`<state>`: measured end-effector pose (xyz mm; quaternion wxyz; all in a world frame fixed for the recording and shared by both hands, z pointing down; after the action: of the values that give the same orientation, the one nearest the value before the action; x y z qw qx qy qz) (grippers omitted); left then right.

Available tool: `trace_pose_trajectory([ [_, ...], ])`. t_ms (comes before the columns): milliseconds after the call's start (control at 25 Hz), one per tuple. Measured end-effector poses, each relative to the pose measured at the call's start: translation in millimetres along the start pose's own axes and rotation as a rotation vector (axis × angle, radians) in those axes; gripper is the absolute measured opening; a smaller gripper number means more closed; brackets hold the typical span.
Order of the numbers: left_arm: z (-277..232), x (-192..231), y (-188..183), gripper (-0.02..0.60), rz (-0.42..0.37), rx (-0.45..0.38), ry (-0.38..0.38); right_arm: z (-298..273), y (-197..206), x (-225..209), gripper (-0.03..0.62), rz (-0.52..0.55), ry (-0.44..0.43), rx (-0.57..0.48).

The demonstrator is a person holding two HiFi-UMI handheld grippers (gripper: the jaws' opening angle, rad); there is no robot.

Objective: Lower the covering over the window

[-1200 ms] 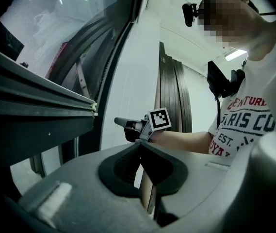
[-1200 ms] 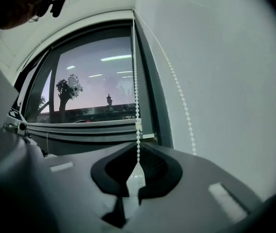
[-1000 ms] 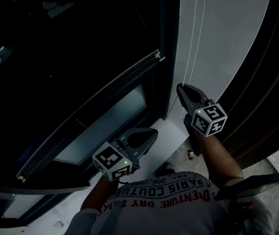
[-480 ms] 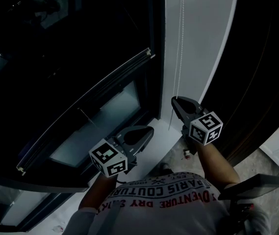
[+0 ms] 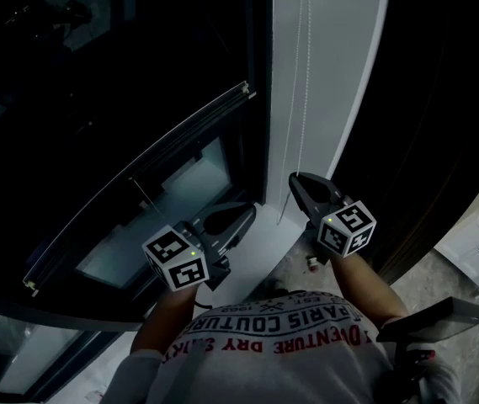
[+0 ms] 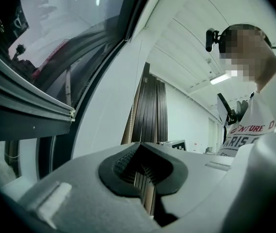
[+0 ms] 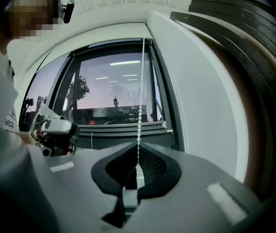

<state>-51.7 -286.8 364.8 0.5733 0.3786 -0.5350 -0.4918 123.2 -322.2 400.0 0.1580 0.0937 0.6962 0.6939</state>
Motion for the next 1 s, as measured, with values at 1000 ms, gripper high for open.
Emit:
trace_pose_trajectory([
  [1000,-35.8,10.8,-8.7,0.003,-0.060,0.070,0.051,27.8,44.3,3.1,0.009,-0.012,-0.015,0.149],
])
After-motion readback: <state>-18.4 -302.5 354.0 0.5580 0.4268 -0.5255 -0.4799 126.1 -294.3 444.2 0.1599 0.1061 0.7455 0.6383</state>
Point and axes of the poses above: the fingertips, and each gripper's own axes: z backward along the fingers, x to its left, y out of its underside, the point moved 5 cm from there along z, backward along the fingers, and after that the axes turned 12 degrees about y, right-handed, at the moved point
